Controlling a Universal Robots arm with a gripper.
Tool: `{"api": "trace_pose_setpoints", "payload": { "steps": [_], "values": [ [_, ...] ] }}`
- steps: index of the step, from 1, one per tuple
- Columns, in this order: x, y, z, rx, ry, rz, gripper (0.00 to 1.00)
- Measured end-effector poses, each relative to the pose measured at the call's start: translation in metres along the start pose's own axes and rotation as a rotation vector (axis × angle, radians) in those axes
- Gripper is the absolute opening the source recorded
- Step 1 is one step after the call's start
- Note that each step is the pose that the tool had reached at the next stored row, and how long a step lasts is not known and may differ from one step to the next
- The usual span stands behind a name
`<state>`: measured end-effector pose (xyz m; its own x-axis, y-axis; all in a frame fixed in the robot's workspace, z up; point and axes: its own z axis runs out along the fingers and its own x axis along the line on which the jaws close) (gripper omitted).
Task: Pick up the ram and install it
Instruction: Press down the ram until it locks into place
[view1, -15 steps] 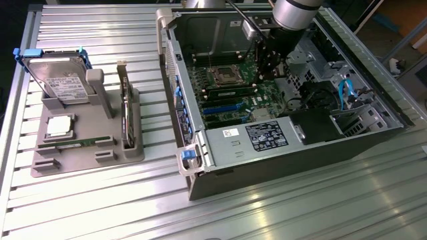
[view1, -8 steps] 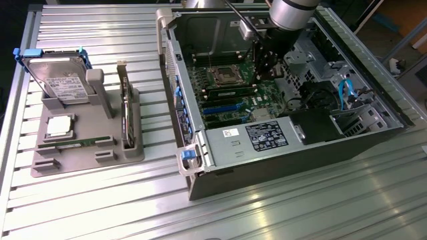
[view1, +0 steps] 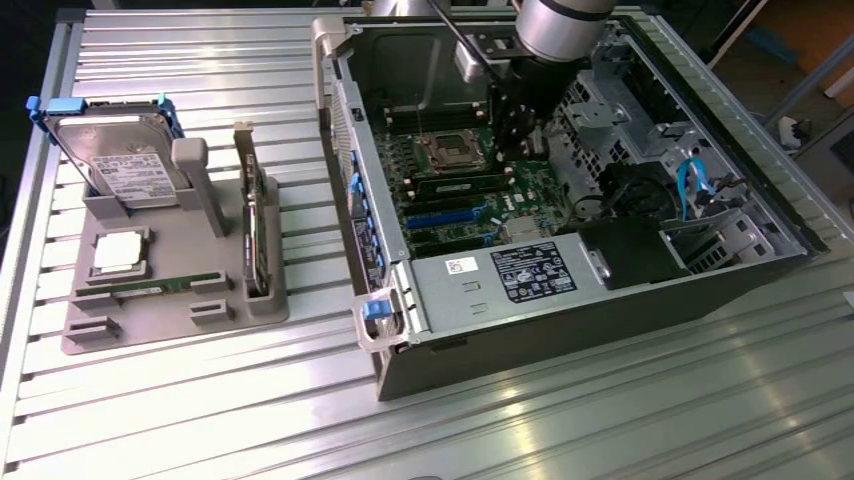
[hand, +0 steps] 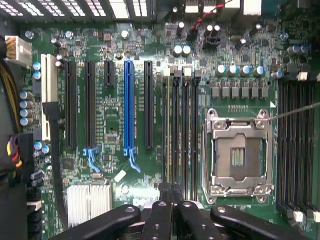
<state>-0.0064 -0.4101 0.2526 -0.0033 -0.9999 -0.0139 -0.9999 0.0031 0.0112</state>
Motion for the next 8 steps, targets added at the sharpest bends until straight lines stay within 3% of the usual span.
{"api": "trace_pose_setpoints", "payload": {
  "steps": [8],
  "values": [
    [0.000,0.0184,0.0002,0.0050,-0.0001,0.000,0.11]
  ]
}}
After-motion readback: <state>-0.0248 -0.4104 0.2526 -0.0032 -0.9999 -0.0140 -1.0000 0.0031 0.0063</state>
